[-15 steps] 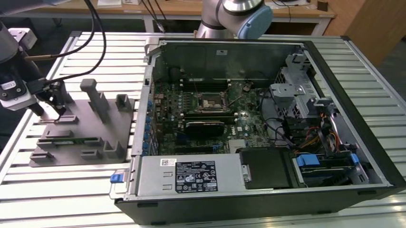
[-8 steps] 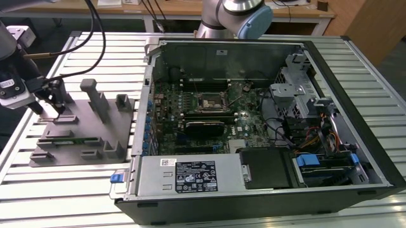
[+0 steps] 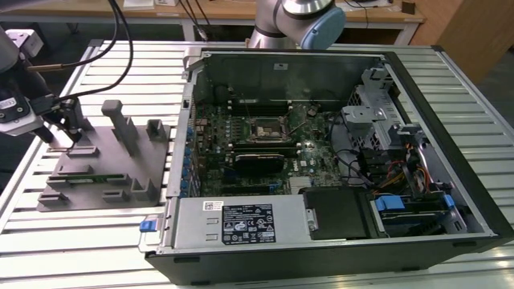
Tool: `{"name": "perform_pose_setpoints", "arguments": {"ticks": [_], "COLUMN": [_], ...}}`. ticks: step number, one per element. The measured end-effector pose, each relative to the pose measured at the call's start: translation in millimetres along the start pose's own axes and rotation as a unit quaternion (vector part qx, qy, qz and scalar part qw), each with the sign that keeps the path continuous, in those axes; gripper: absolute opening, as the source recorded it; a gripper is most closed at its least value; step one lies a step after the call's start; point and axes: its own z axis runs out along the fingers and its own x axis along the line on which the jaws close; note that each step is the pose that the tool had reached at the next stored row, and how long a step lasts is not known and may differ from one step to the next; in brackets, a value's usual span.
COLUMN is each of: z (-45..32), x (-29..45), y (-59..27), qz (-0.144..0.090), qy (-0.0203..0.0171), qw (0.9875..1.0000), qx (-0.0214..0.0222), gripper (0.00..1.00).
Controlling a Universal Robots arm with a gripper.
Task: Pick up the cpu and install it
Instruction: 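Pick up the cpu and move it towards the insertion slot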
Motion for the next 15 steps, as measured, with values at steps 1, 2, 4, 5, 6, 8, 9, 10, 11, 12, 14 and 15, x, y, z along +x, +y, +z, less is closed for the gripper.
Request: {"name": "perform_pose_setpoints", "arguments": {"ticks": [1, 2, 4, 5, 6, 8, 9, 10, 11, 12, 14, 15], "z": [-0.6, -1.2, -2.3, -2.8, -3.4, -4.3, -4.9, -5.4, -5.8, -6.3, -7.5, -8.0], "x": [0.0, 0.0, 0.0, 0.0, 0.0, 0.0, -0.1, -0.1, -0.1, -0.1, -0.1, -0.1], "y": [0.0, 0.1, 0.1, 0.2, 0.2, 0.3, 0.3, 0.3, 0.4, 0.4, 0.5, 0.5], "qz": [0.0, 0.0, 0.0, 0.0, 0.0, 0.0, 0.0, 0.0, 0.0, 0.0, 0.0, 0.0], "qy": [0.0, 0.0, 0.0, 0.0, 0.0, 0.0, 0.0, 0.0, 0.0, 0.0, 0.0, 0.0], "qw": [1.0, 1.0, 1.0, 1.0, 1.0, 1.0, 1.0, 1.0, 1.0, 1.0, 1.0, 1.0], "qx": [-0.0006, -0.001, -0.0018, -0.0022, -0.0025, -0.0032, -0.0034, -0.0036, -0.0039, -0.0042, -0.0046, -0.005], "gripper": [0.53, 0.53, 0.53, 0.53, 0.53, 0.53, 0.53, 0.53, 0.53, 0.53, 0.53, 0.53]}}
